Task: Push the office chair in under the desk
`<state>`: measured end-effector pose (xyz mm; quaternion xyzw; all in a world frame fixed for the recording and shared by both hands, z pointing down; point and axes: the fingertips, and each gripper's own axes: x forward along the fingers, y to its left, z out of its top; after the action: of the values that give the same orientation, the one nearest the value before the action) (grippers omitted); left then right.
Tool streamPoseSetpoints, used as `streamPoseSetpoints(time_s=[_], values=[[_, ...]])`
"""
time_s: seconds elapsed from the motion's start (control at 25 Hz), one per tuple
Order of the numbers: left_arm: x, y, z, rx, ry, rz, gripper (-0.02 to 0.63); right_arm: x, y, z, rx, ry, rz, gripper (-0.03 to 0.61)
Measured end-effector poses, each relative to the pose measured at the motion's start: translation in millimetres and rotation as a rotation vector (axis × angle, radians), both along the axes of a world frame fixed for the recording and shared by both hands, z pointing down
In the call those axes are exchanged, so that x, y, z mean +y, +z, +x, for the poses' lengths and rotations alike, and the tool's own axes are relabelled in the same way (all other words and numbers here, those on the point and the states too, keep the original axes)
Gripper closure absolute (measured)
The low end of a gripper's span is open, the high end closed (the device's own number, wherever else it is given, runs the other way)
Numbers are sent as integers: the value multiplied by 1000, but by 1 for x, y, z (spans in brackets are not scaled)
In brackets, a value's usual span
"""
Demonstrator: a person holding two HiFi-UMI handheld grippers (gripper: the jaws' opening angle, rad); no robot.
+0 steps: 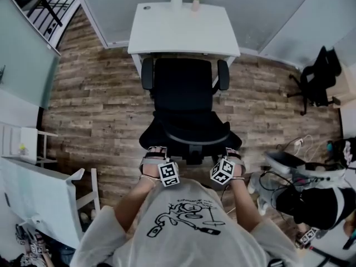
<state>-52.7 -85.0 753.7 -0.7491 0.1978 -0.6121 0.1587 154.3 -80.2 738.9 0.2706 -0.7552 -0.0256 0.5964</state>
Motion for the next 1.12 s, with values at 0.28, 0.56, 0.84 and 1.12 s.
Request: streamPoseSetpoints(time_s=[0.28,0.56,0.84,1.12], values=[[-27,-1,-5,4,22,9,482,-25,-2,-6,14,24,16,405],[-49,-2,-7,6,41,15,482,-49,-1,-7,17,44,16,403],[-72,1,-11,10,65,3,482,-70,1,-11,13,68,18,402],[-95,-1,-11,9,61,-7,479,-92,-1,-12,16,75,22,400]])
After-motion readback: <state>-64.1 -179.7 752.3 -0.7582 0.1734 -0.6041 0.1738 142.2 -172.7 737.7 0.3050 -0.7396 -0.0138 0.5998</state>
